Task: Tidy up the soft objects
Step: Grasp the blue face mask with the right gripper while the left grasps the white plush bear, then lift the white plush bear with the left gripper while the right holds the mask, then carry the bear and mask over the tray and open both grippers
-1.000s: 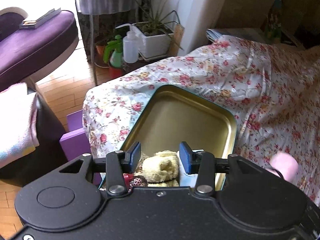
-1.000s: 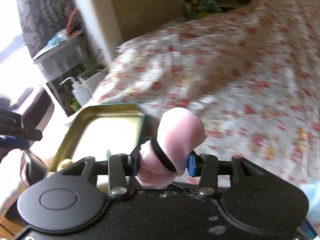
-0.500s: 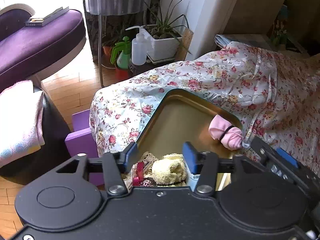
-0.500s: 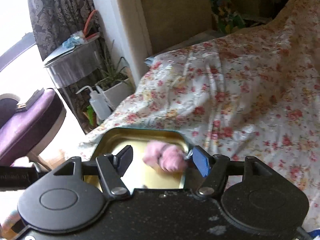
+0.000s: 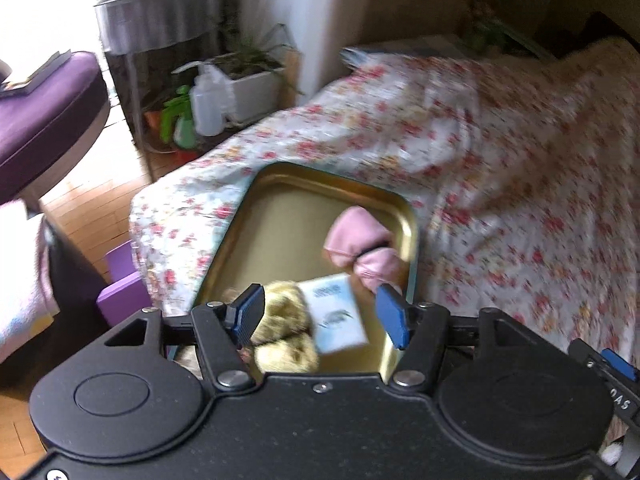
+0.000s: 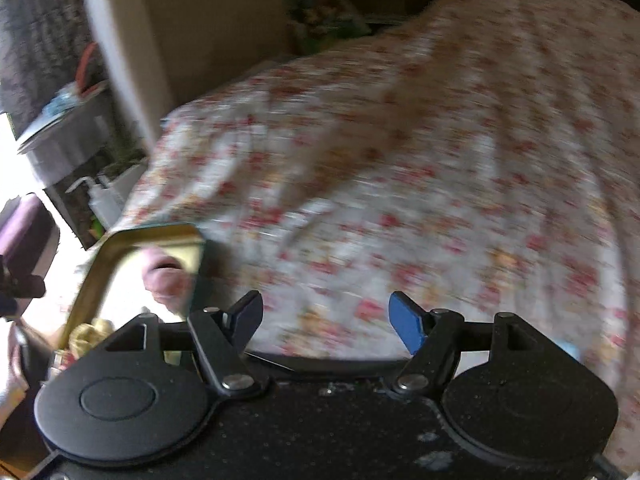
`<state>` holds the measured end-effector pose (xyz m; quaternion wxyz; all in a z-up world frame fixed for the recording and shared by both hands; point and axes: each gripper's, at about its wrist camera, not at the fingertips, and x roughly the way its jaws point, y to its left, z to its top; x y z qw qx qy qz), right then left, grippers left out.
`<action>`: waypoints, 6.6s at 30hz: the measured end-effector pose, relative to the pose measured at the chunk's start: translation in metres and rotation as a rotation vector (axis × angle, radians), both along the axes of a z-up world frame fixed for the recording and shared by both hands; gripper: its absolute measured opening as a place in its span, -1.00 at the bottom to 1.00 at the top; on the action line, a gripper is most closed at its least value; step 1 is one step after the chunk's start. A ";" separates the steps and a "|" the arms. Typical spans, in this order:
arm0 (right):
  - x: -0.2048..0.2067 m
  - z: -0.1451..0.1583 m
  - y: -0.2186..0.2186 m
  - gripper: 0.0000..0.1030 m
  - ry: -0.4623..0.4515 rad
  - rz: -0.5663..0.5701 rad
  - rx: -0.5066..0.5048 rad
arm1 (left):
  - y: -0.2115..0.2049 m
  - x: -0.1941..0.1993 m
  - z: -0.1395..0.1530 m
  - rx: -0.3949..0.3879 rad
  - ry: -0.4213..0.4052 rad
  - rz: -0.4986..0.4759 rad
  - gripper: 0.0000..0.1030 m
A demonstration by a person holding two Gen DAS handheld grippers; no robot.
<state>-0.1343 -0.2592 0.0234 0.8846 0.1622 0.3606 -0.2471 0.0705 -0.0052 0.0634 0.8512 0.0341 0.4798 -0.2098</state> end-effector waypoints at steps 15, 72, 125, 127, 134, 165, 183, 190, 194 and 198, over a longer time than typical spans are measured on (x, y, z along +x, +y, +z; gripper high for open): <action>-0.149 -0.030 -0.058 0.39 0.084 -0.370 0.119 | -0.071 -0.081 -0.026 0.032 0.114 -0.395 0.15; -0.100 -0.097 -0.132 -0.41 0.086 -0.475 0.386 | -0.160 -0.141 -0.112 0.304 0.007 -0.835 0.35; -0.104 -0.096 -0.130 -0.39 0.052 -0.447 0.347 | -0.130 -0.123 -0.080 0.215 -0.101 -0.510 0.43; -0.103 -0.096 -0.130 -0.39 0.052 -0.442 0.342 | -0.130 -0.118 -0.084 0.215 -0.044 -0.478 0.43; -0.104 -0.096 -0.132 -0.39 0.047 -0.432 0.347 | -0.121 -0.110 -0.106 0.265 0.134 -0.448 0.41; -0.099 -0.094 -0.127 -0.39 0.048 -0.392 0.311 | -0.124 -0.154 -0.138 0.361 0.120 -0.828 0.38; -0.124 -0.076 -0.135 -0.64 -0.165 -0.384 0.331 | -0.113 -0.136 -0.081 0.180 0.078 -0.682 0.07; -0.124 -0.070 -0.129 -0.81 -0.179 -0.392 0.276 | -0.101 -0.109 -0.049 0.093 0.037 -0.565 0.07; -0.123 -0.064 -0.123 -0.90 -0.199 -0.377 0.227 | -0.087 -0.091 -0.036 0.076 0.015 -0.482 0.07; -0.120 -0.053 -0.112 -0.92 -0.232 -0.339 0.172 | -0.071 -0.070 -0.020 0.048 -0.007 -0.404 0.07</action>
